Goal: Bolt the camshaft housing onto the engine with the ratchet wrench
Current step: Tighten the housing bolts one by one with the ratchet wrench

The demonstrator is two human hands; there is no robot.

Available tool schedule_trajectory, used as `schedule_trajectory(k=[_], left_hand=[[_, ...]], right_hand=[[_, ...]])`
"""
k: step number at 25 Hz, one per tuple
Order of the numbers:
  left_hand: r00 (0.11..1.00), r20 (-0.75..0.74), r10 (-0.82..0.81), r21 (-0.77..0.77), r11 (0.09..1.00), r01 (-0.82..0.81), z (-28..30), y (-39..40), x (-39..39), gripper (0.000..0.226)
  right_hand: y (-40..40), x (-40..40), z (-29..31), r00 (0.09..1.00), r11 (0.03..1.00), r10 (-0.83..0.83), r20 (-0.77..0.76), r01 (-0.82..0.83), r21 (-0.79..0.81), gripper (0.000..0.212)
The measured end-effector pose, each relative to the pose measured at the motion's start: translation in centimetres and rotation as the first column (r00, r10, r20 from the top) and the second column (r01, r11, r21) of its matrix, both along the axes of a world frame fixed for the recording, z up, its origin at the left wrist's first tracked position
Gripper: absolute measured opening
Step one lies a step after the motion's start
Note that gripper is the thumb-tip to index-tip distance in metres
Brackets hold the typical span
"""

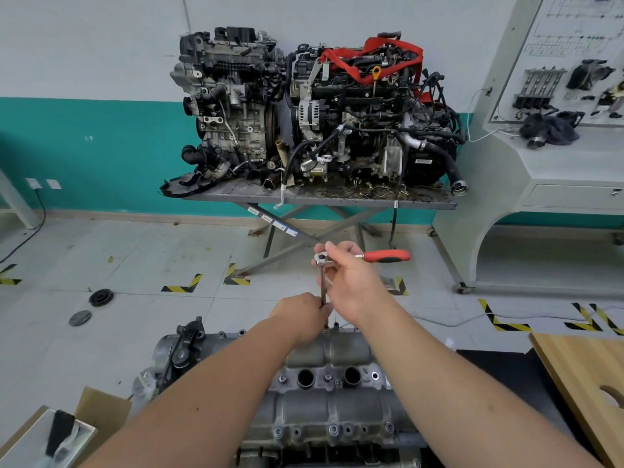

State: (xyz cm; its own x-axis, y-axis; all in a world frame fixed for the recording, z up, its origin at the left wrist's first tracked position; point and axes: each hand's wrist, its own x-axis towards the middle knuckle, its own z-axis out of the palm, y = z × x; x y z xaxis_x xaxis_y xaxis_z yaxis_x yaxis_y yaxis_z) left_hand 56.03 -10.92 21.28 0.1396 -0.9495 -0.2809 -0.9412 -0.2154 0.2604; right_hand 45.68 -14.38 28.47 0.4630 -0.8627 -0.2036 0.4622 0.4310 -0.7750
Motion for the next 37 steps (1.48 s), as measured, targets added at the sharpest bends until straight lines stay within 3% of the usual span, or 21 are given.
schedule_trajectory(k=[2,3,6,7,9,10,12,14,16,18,20,21,23,24,25,26,27,29,32,35,37], left_hand=[[1.0,0.024,-0.005,0.006,1.0,0.005,0.4,-0.1,0.0,0.037],[0.998,0.057,-0.015,0.004,1.0,0.014,0.4,-0.2,-0.1,0.03],[0.998,0.066,-0.019,0.032,0.999,0.017,0.6,0.3,-0.6,0.028],[0.998,-0.035,0.053,0.045,0.998,-0.051,0.5,0.4,-0.8,0.032],[0.924,-0.334,0.187,0.049,0.982,-0.181,0.6,1.0,-0.7,0.035],[0.916,-0.362,0.175,0.007,0.983,-0.185,0.6,1.2,-0.8,0.035],[0.975,-0.203,0.094,-0.16,0.979,-0.127,0.6,1.6,-1.2,0.034],[0.966,-0.252,0.054,-0.295,0.947,-0.13,0.4,1.9,-1.3,0.032],[0.972,-0.23,0.046,-0.276,0.955,-0.11,0.4,2.0,-1.0,0.025],[0.972,-0.224,0.073,-0.151,0.982,-0.109,0.4,1.8,-0.5,0.028],[0.972,-0.227,0.062,-0.088,0.993,-0.083,0.8,1.7,-0.4,0.034],[0.975,-0.218,0.045,-0.079,0.995,-0.064,1.0,1.5,-0.3,0.036],[0.976,-0.216,0.025,-0.047,0.998,-0.036,1.6,1.6,-0.4,0.042],[0.976,-0.216,0.023,-0.032,0.999,-0.031,1.8,1.5,-0.4,0.046],[0.976,-0.216,0.024,-0.021,0.999,-0.029,1.8,1.5,-0.5,0.047],[0.978,-0.208,0.025,-0.008,1.0,-0.027,1.9,1.5,-0.5,0.046],[0.978,-0.206,0.018,-0.01,1.0,-0.021,2.1,1.5,-0.6,0.044],[0.977,-0.215,0.013,-0.009,1.0,-0.016,2.1,1.5,-0.7,0.041],[0.97,-0.243,0.007,0.005,1.0,-0.006,2.3,1.2,-0.7,0.04],[0.965,-0.263,0.015,0.016,1.0,-0.011,2.4,1.1,-0.7,0.045],[0.959,-0.28,0.041,0.015,0.999,-0.039,2.2,1.1,-0.5,0.045]], right_hand=[[1.0,0.0,-1.4,0.975,0.952,-0.119,-0.188,0.059,-0.301,0.019],[1.4,-0.2,-2.2,0.937,0.871,-0.181,-0.299,0.011,-0.491,0.022],[1.6,-0.9,-3.0,0.854,0.548,-0.302,-0.423,-0.208,-0.81,0.03],[1.0,-1.2,-3.0,0.816,0.375,-0.398,-0.42,-0.273,-0.886,0.034],[0.0,-1.6,-3.1,0.655,-0.073,-0.67,-0.351,-0.528,-0.846,0.037],[-0.2,-1.9,-2.6,0.592,-0.153,-0.726,-0.349,-0.634,-0.758,0.04],[-0.4,-2.5,-1.4,0.5,-0.15,-0.758,-0.418,-0.758,-0.635,0.05],[-0.2,-2.9,-0.4,0.457,-0.193,-0.784,-0.421,-0.823,-0.534,0.058],[-0.1,-2.9,0.7,0.426,-0.216,-0.809,-0.404,-0.856,-0.47,0.06],[0.2,-2.2,1.5,0.337,-0.149,-0.838,-0.428,-0.897,-0.415,0.054],[0.3,-1.2,1.8,0.266,-0.013,-0.826,-0.497,-0.89,-0.456,0.042],[0.3,-0.7,1.9,0.23,0.102,-0.791,-0.567,-0.865,-0.492,0.038],[0.3,-0.1,2.1,0.206,0.428,-0.601,-0.772,-0.733,-0.529,0.034],[0.1,0.1,2.2,0.289,0.615,-0.429,-0.856,-0.6,-0.511,0.031],[0.0,0.2,2.3,0.442,0.794,-0.221,-0.869,-0.435,-0.423,0.023],[0.1,0.3,2.3,0.623,0.921,-0.037,-0.781,-0.282,-0.269,0.017],[0.4,0.2,2.3,0.781,0.978,0.07,-0.621,-0.178,-0.113,0.011],[0.7,-0.2,1.8,0.95,0.998,0.064,-0.307,-0.057,0.033,0.006],[1.4,-1.1,-0.1,0.995,0.997,-0.03,-0.098,0.023,-0.074,0.012],[2.2,-1.6,-2.2,0.962,0.945,-0.126,-0.241,0.042,-0.325,0.019],[2.8,-1.9,-3.3,0.892,0.84,-0.225,-0.391,-0.026,-0.542,0.025]])
